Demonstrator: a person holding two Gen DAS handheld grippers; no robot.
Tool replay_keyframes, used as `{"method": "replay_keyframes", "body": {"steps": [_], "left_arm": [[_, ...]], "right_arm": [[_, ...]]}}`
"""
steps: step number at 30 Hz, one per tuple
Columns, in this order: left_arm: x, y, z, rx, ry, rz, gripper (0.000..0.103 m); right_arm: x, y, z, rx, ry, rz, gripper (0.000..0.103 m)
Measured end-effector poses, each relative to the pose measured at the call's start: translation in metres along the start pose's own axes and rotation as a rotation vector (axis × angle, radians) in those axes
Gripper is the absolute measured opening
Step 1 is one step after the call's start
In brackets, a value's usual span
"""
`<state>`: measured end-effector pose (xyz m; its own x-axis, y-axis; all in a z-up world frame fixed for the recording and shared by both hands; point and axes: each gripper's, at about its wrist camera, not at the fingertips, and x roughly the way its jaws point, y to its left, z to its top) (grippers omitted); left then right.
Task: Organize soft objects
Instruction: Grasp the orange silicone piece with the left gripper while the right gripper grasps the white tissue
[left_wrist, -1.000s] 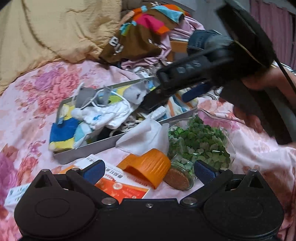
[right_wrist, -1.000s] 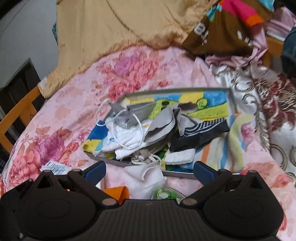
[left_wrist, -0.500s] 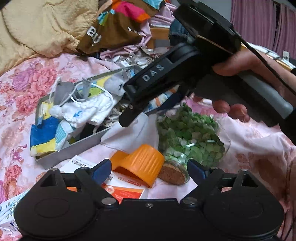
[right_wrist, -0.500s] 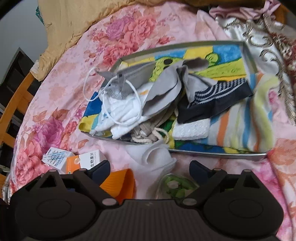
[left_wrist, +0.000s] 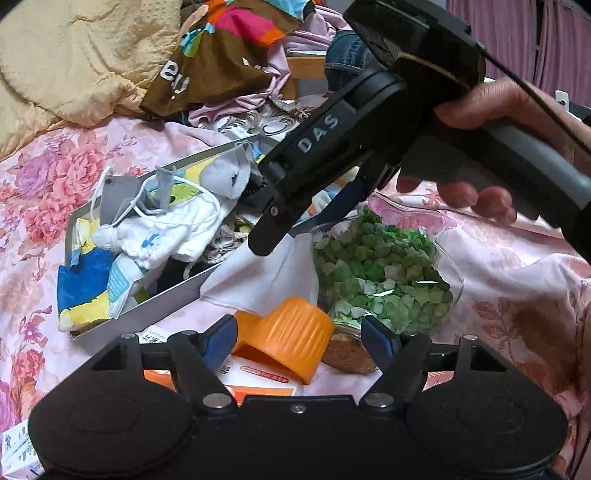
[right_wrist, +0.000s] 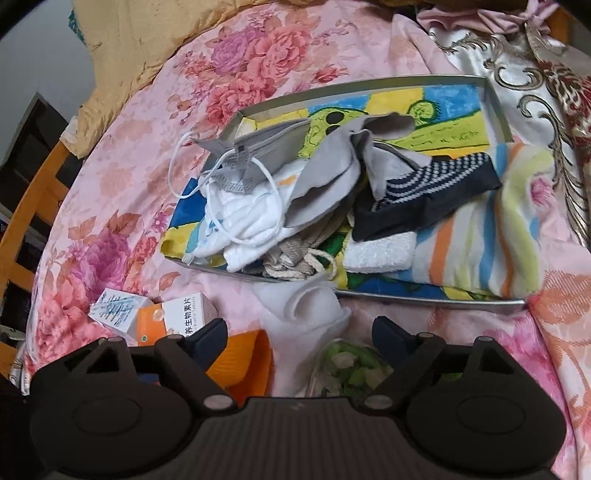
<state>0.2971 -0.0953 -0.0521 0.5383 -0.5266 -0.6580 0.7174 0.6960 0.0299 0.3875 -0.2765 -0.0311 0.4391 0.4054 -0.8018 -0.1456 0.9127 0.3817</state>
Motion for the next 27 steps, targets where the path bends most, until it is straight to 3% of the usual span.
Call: {"method": "replay_keyframes", "body": {"steps": [5, 12, 20, 23, 27], "left_arm": [[0.002, 0.0, -0.002, 0.015, 0.01, -0.002, 0.072], [0.003, 0.004, -0.004, -0.003, 0.025, 0.007, 0.055], [0.004, 0.003, -0.005, 0.009, 0.028, 0.025, 0.051], [0.005, 0.003, -0.006, 0.0, 0.026, 0.025, 0.047], [0.005, 0.005, -0.005, -0.023, 0.032, 0.011, 0.041]], "right_arm": [[-0.01, 0.0, 0.001, -0.009, -0.003, 0.012, 0.089], [0.011, 0.003, 0.001, -0.016, -0.005, -0.014, 0.089], [0.03, 0.013, 0.001, -0.077, 0.021, -0.014, 0.089], [0.036, 0.012, 0.002, -0.077, 0.026, -0.035, 0.08], [0.039, 0.009, 0.002, -0.071, 0.01, -0.047, 0.059]]}}
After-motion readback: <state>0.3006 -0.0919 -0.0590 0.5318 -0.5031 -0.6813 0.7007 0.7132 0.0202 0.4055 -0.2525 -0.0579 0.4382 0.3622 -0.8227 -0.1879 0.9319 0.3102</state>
